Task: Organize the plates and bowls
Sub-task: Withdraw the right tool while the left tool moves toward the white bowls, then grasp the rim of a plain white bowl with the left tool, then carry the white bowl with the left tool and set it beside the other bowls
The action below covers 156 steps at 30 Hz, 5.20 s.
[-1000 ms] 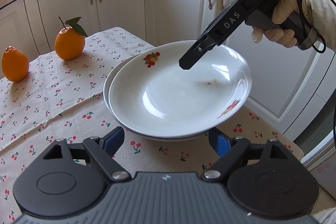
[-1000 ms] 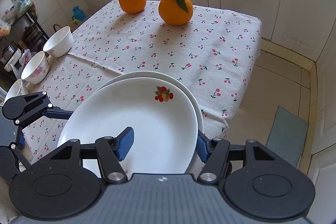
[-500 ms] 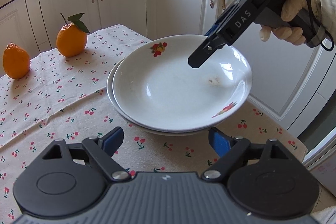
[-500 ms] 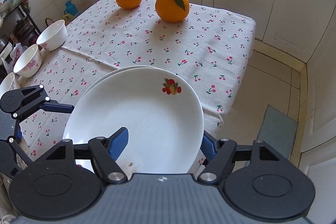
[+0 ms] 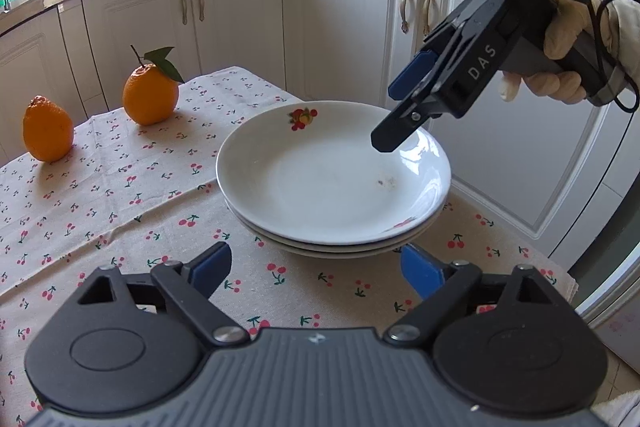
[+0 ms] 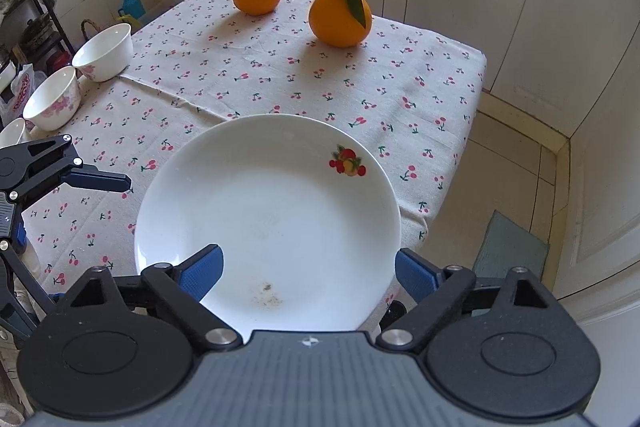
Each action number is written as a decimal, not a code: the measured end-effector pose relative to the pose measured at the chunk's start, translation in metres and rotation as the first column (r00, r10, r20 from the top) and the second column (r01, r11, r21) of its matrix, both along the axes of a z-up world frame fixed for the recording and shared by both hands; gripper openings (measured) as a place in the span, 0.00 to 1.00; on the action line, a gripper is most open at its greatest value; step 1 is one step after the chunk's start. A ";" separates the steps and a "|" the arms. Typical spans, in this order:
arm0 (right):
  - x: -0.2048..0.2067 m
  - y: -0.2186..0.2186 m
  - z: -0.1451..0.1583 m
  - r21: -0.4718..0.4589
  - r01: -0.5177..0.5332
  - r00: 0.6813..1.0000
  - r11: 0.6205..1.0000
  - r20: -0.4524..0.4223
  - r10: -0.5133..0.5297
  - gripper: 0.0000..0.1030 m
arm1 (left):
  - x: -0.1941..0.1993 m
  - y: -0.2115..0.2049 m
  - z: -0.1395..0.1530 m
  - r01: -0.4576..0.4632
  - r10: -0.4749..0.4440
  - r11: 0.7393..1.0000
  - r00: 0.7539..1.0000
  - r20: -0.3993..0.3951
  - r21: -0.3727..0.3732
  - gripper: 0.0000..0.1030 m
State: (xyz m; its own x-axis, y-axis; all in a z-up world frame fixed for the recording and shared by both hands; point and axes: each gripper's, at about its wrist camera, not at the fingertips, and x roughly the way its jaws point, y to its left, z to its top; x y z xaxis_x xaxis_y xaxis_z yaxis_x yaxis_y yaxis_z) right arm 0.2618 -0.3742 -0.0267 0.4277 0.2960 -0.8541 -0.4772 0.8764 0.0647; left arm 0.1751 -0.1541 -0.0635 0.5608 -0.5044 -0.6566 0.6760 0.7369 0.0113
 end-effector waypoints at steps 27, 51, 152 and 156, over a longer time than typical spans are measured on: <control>-0.127 0.164 0.017 0.004 -0.019 0.935 1.000 0.354 0.016 1.00 | -0.100 0.156 0.047 -0.214 0.219 0.976 0.953 0.210 -0.047 0.96; -0.137 0.345 -0.023 -0.005 -0.475 0.840 0.880 0.296 0.455 1.00 | -0.064 0.301 0.034 -0.297 0.295 0.946 0.955 0.037 0.130 0.82; -0.098 0.214 -0.035 0.054 -0.287 0.936 0.956 0.230 0.267 0.87 | 0.040 0.145 0.010 0.018 -0.012 0.999 0.993 -0.120 0.050 0.67; -0.102 0.213 -0.030 0.076 -0.290 0.931 0.954 0.255 0.262 0.96 | 0.030 0.147 0.017 0.018 -0.016 0.998 0.999 -0.043 0.052 0.86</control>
